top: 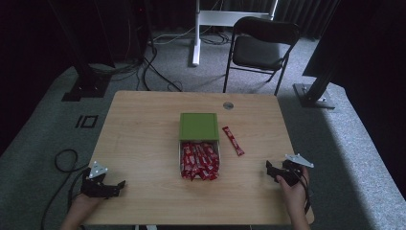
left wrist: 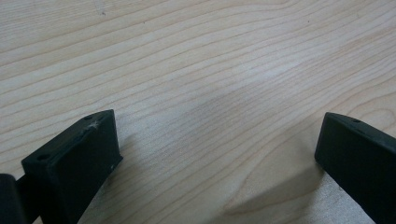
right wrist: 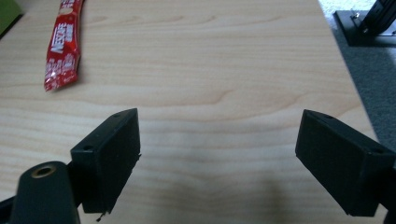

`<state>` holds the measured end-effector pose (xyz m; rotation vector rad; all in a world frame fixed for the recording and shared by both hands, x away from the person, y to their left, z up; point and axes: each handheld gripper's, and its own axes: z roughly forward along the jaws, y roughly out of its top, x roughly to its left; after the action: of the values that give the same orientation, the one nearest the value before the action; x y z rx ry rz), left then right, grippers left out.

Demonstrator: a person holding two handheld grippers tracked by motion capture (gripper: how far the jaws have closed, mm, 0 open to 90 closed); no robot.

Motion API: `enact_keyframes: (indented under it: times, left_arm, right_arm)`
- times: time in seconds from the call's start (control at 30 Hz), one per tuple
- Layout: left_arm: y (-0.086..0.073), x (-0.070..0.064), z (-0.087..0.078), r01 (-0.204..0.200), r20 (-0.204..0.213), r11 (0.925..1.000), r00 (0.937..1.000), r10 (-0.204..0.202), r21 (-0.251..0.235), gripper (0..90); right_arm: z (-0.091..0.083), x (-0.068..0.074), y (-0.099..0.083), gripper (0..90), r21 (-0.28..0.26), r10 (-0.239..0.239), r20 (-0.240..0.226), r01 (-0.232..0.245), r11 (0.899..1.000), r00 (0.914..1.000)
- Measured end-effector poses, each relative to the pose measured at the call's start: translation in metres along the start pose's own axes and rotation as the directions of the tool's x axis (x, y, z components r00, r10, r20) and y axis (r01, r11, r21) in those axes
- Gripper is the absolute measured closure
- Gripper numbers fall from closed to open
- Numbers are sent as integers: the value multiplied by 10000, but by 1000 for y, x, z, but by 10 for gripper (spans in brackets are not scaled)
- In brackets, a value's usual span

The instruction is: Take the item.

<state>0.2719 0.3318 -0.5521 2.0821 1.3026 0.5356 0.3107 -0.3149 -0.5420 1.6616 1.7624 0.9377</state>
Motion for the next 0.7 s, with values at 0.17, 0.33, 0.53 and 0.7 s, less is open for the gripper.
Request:
enact_keyframes:
  times: [0.17,0.33,0.53,0.7]
  left_arm:
    - [0,0,0,-16,-2,10000,10000,16,18,6]
    - [0,0,0,-14,-2,10000,10000,14,0,6]
    - [0,0,0,-14,-3,10000,10000,14,1,7]
    - [0,0,0,-14,0,10000,10000,14,-4,6]
  right_arm:
    - [-2,1,-8,140,164,38,-32,-37,9999,10000]
    - [-4,4,-15,140,293,-109,18,108,9995,9999]
    - [-8,6,-21,140,482,-225,56,222,9986,9997]
    - [-10,7,-28,140,700,-272,103,264,9972,9996]
